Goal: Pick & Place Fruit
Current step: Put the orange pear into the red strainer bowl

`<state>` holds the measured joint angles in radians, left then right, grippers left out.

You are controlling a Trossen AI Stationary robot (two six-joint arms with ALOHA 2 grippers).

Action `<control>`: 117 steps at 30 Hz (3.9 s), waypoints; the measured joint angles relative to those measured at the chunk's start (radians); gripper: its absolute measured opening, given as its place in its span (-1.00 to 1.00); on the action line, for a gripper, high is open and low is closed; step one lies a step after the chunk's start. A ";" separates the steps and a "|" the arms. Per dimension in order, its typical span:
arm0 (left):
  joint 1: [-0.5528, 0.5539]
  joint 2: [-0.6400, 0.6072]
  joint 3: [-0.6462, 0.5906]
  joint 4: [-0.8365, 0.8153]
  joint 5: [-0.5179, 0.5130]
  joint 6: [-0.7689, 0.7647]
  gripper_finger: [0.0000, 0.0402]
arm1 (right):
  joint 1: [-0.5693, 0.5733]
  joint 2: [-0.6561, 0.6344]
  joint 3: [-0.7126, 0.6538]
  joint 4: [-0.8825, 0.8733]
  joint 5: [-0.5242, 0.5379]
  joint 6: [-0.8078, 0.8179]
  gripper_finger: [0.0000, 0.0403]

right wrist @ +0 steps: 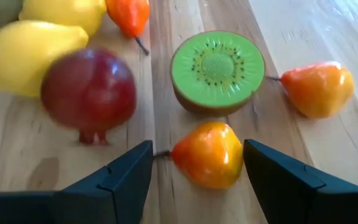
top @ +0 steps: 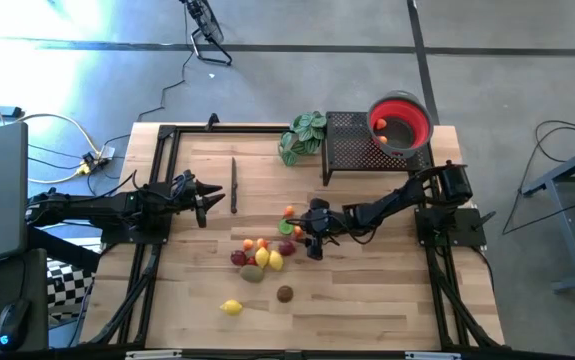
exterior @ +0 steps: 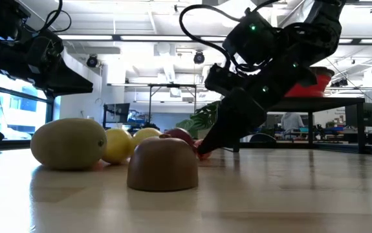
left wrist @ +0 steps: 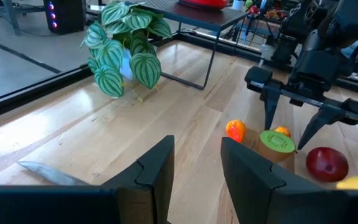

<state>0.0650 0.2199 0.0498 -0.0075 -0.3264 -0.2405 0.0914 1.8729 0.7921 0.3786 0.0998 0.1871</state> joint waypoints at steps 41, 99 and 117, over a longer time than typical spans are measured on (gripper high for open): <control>0.000 0.000 0.000 -0.002 0.000 0.000 -0.37 | 0.000 0.000 0.000 -0.009 0.036 0.150 0.20; 0.000 0.000 0.000 -0.002 -0.001 0.000 -0.37 | 0.000 -0.038 0.000 -0.025 0.024 0.141 -0.29; 0.000 0.000 -0.001 0.001 -0.001 0.001 -0.37 | -0.031 -0.443 0.000 -0.330 0.211 0.094 -0.31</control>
<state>0.0650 0.2199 0.0486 -0.0061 -0.3277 -0.2398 0.0604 1.4296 0.7918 0.0487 0.3105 0.2812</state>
